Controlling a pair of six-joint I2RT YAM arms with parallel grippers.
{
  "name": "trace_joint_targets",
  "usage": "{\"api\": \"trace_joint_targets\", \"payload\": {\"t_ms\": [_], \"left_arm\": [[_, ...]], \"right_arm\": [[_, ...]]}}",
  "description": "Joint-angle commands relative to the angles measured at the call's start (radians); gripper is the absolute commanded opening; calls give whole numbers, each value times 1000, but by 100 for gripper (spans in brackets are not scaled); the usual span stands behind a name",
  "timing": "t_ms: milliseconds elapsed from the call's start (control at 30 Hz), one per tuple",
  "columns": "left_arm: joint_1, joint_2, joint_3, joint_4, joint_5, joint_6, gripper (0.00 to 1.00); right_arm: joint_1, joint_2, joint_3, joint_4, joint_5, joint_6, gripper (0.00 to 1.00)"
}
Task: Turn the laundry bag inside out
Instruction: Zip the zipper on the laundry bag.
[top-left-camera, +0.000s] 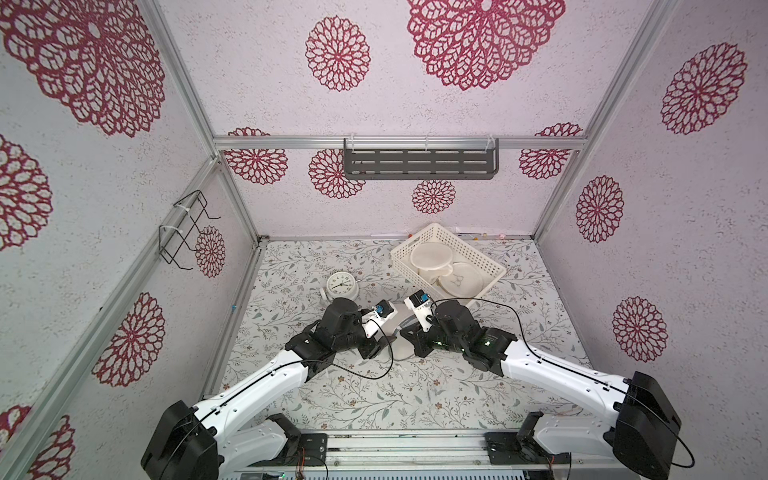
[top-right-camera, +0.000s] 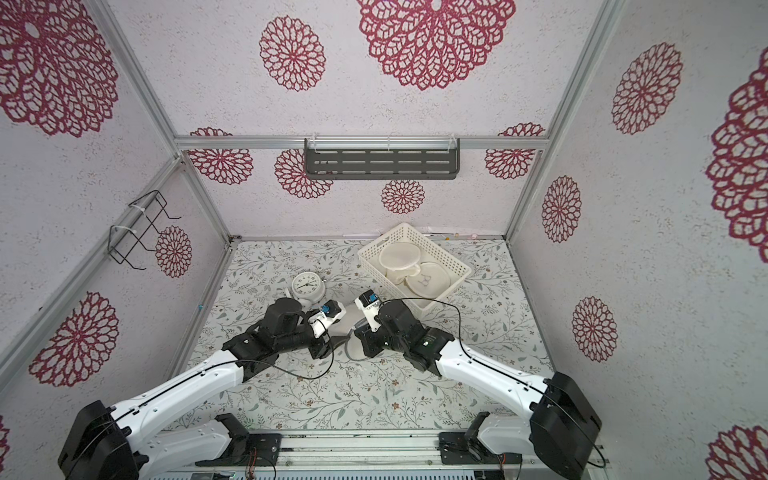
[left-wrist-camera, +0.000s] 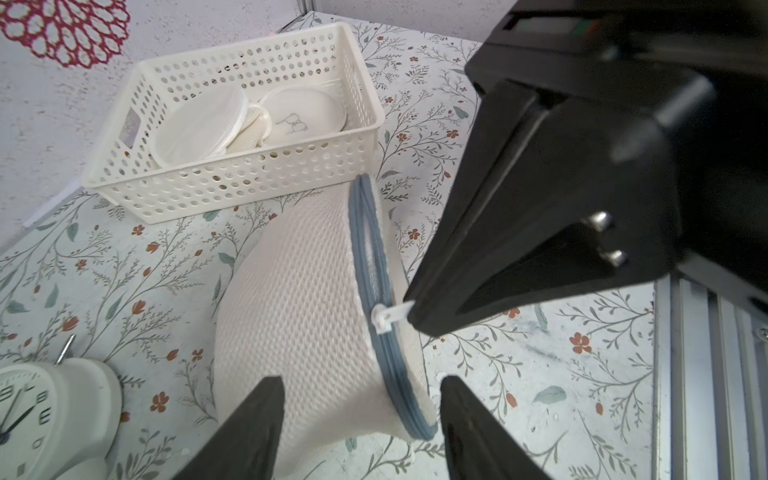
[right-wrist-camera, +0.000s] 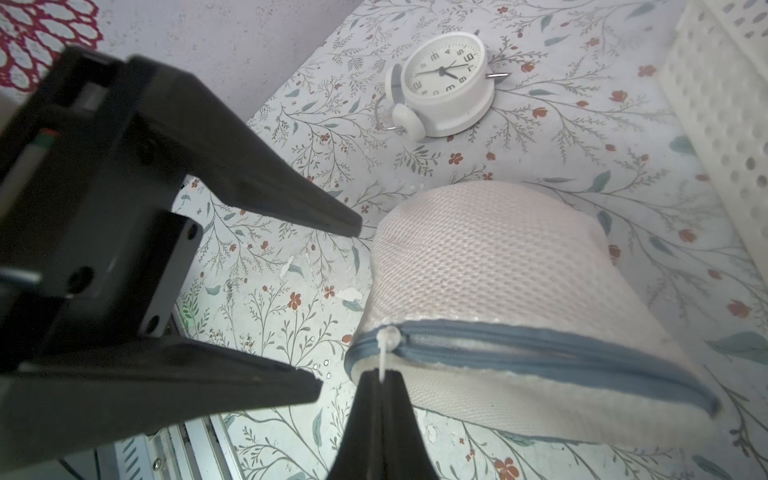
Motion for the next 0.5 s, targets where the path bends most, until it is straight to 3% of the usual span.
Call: {"api": "trace_joint_targets", "payload": {"t_ms": [0, 167, 333, 467], "left_arm": [[1, 17, 22, 9, 52, -22, 61], [0, 20, 12, 27, 44, -37, 53], [0, 32, 8, 38, 40, -40, 50], [0, 42, 5, 55, 35, -42, 33]], "right_arm": [[0, -16, 33, 52, -10, 1, 0], [0, -25, 28, 74, 0, 41, 0], [0, -41, 26, 103, 2, 68, 0], [0, -59, 18, 128, -13, 75, 0]]}}
